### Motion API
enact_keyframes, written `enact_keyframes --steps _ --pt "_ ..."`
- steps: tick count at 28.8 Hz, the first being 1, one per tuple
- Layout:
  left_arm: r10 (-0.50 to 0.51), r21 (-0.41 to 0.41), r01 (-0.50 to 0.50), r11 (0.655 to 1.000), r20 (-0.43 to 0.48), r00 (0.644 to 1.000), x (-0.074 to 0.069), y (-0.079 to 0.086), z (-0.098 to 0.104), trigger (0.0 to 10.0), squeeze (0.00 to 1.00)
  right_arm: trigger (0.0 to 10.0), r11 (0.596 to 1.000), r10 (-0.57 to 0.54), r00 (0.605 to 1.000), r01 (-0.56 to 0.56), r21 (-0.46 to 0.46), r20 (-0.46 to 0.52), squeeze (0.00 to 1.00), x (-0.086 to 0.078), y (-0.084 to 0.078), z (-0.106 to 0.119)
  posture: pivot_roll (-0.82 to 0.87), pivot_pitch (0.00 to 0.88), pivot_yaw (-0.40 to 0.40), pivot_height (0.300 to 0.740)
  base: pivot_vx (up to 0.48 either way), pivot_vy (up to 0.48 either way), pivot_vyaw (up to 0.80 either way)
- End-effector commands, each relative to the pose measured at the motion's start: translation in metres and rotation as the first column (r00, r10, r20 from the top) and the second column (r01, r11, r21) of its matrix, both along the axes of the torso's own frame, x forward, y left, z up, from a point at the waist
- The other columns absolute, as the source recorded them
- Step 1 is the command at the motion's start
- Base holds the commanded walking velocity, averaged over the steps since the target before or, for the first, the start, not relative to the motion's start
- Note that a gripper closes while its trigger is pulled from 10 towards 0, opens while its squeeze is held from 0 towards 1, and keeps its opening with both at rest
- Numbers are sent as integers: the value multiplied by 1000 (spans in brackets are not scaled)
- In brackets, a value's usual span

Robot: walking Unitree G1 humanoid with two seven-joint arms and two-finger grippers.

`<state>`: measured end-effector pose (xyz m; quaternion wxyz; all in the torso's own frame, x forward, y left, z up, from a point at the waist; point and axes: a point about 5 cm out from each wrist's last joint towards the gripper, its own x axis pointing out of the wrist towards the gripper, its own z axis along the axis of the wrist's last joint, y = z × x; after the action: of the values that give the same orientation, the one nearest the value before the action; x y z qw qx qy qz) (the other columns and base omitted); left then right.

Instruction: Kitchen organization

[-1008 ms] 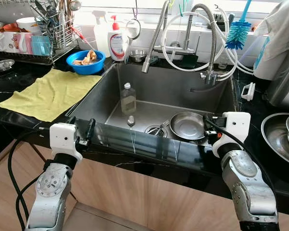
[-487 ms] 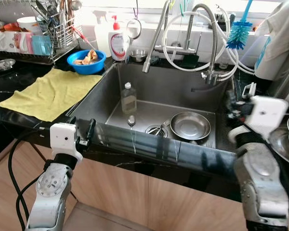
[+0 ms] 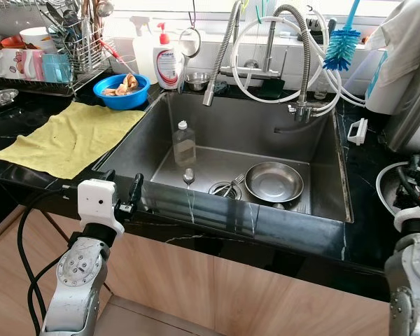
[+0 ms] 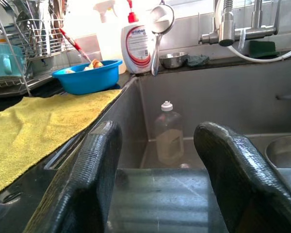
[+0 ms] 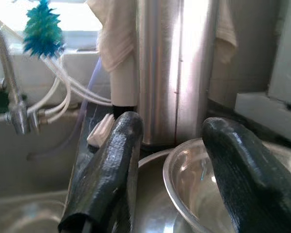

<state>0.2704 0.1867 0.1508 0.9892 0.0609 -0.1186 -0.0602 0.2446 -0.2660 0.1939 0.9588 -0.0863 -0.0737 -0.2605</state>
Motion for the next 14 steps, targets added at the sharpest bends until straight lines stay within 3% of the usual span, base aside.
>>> enact_keyframes --steps 1,4,10,11,13,14 --pt "2 16 -2 1000 0 1000 2 1 1 10000 0 10000 999 21 999 -23 -33 -49 0 1 1 -3 -74 0 35 740 0 0 0" --pt "-2 18 2 1000 -2 1000 2 0 1 10000 0 10000 992 40 992 -54 -116 -119 0 3 -1 -3 -72 0 35 740 0 0 0" --pt "-4 20 4 1000 0 1000 3 1 1 10000 0 10000 993 67 989 -80 -92 -132 0 5 -5 5 -76 0 37 740 0 0 0" --pt "-7 20 7 1000 -2 1000 3 0 1 10000 0 10000 999 28 994 -32 -38 -103 0 3 -10 7 -80 0 37 740 0 0 0" --pt "-18 16 18 1000 -4 1000 3 -3 0 10000 0 10000 999 2 981 -8 -31 -192 0 1 -15 -4 -76 0 37 740 0 0 0" --pt "-18 16 18 1000 -4 1000 3 -3 0 10000 0 10000 999 2 981 -8 -31 -192 0 1 -15 -4 -76 0 37 740 0 0 0"
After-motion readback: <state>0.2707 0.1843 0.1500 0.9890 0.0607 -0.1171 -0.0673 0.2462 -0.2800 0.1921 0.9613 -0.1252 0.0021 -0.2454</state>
